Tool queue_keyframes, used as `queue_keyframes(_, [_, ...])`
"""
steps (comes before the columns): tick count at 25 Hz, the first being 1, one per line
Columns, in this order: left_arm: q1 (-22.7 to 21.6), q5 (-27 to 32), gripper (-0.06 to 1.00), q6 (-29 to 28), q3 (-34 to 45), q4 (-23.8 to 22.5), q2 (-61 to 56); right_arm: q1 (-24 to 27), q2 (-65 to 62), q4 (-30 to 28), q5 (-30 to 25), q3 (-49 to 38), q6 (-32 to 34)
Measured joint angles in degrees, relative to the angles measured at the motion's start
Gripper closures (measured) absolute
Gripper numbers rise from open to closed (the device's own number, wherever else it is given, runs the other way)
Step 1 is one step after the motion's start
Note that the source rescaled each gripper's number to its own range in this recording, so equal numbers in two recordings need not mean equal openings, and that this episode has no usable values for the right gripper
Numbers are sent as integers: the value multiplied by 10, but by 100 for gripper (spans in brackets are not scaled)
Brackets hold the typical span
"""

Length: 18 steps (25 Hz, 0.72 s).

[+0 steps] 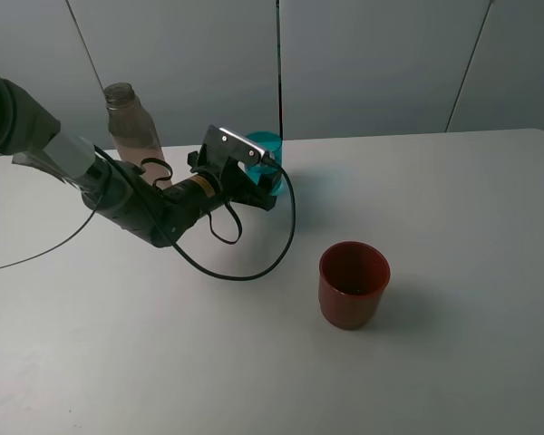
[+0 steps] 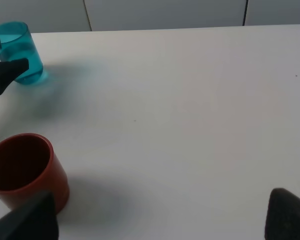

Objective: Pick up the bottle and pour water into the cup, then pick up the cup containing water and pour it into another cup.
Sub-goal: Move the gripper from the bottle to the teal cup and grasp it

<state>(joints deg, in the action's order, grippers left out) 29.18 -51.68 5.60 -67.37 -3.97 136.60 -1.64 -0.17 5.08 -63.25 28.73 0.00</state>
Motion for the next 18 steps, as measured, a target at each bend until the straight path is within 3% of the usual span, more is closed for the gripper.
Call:
queue_keyframes(16, [-6,-25,0,-28,-27,-8,32,0,0,0,0,0,0])
queue_keyframes(18, [-6,-34,4,-29,-28,-8,32,0,0,0,0,0,0])
